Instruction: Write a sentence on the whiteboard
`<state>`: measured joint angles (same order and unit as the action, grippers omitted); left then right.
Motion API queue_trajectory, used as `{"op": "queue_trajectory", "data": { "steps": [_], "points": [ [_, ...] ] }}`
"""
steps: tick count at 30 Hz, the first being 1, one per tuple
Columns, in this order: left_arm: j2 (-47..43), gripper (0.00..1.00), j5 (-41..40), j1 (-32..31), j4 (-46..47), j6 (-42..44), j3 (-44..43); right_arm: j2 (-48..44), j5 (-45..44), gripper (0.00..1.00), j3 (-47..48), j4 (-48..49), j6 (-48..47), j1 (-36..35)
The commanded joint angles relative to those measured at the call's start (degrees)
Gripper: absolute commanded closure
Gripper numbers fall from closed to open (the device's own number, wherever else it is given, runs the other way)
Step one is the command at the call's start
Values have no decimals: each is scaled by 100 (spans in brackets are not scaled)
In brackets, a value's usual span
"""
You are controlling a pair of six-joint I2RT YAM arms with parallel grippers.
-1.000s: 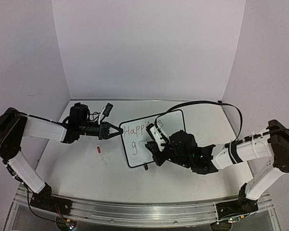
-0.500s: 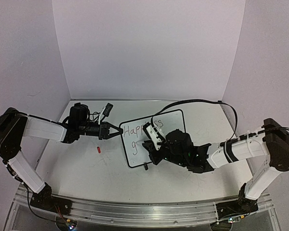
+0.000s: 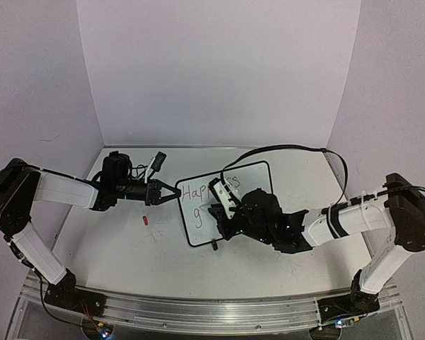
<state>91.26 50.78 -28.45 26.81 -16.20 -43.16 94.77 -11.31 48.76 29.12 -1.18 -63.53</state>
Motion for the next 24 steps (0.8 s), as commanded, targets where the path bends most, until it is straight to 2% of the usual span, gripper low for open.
{"op": "queue_trajectory", "data": {
  "steps": [1,24],
  "points": [
    [14,100,63,-38,-229,178,-138,104,-152,100,223,150,74,0],
    [23,100,66,-40,-229,178,-145,24,-322,100,46,-173,456,3]
  ]
}}
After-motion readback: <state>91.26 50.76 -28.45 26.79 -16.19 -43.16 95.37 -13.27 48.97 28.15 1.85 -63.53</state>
